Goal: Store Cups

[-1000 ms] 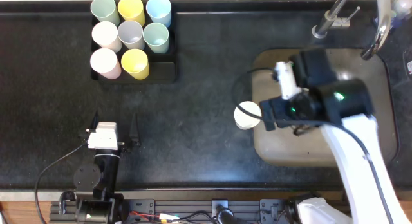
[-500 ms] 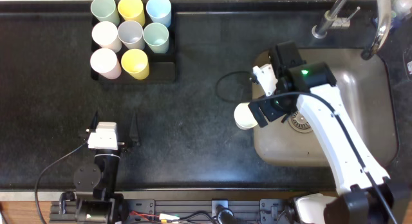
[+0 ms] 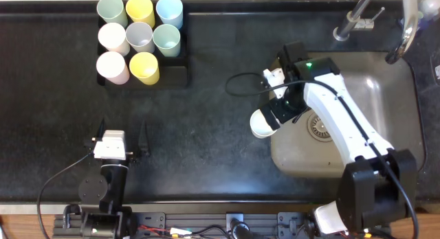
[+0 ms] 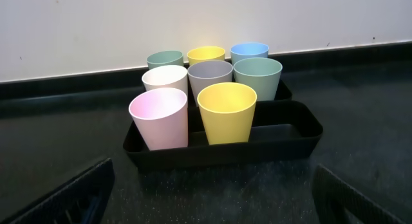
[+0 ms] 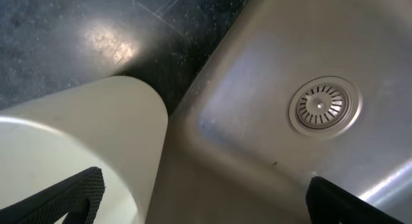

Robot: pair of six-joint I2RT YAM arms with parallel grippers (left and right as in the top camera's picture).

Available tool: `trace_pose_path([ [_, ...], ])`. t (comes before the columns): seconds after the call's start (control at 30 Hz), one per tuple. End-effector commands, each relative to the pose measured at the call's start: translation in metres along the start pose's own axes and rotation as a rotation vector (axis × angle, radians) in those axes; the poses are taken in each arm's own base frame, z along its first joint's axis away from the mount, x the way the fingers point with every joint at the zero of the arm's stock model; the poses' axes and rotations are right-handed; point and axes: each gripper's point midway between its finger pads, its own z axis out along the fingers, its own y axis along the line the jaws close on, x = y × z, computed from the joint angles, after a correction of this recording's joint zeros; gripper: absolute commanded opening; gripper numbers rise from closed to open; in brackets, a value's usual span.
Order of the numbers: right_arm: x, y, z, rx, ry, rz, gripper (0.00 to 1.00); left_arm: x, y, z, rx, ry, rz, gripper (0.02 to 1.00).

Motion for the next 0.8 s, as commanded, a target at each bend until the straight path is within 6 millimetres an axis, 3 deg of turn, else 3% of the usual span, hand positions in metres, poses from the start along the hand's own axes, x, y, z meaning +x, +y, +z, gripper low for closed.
trace_pose_path([
  [0.03,0.000,0.003,0.002,-0.017,0.003,-0.005,0.779,0.000,-0.002,0.000,0.005,-0.003,-0.009,0.998],
  [0.07,0.000,0.003,0.002,-0.022,0.001,0.004,0.042,0.000,-0.002,0.000,0.005,-0.003,-0.009,0.998],
  [0.2,-0.004,0.017,-0.001,-0.074,-0.014,0.034,0.042,0.000,-0.002,0.000,0.005,-0.003,-0.009,0.998],
  [0.3,-0.014,0.020,-0.021,-0.061,-0.070,0.064,0.042,0.000,-0.002,0.000,0.005,-0.003,-0.009,0.998],
  [0.37,-0.028,0.021,-0.050,-0.045,-0.147,0.072,0.042,0.000,-0.002,0.000,0.005,-0.003,-0.009,0.998],
  [0.47,-0.061,0.029,-0.119,-0.010,-0.322,0.065,0.045,0.000,-0.002,0.000,0.005,-0.003,-0.009,0.998],
  [0.6,-0.102,0.066,-0.206,-0.021,-0.546,0.001,0.045,0.000,-0.002,0.000,0.005,-0.003,-0.009,0.998],
  [0.67,-0.127,0.092,-0.234,-0.043,-0.628,-0.048,0.045,0.000,-0.002,0.000,0.005,-0.003,-0.009,0.998],
  [0.7,-0.137,0.101,-0.240,-0.054,-0.649,-0.063,0.045,0.000,-0.002,0.000,0.005,-0.003,-0.009,0.998],
  [0.73,-0.161,0.119,-0.244,-0.083,-0.677,-0.087,0.042,0.000,-0.002,0.000,0.005,-0.003,-0.009,0.998],
  [0.8,-0.194,0.142,-0.234,-0.116,-0.683,-0.115,0.045,0.000,-0.002,0.000,0.005,-0.003,-0.009,0.998],
])
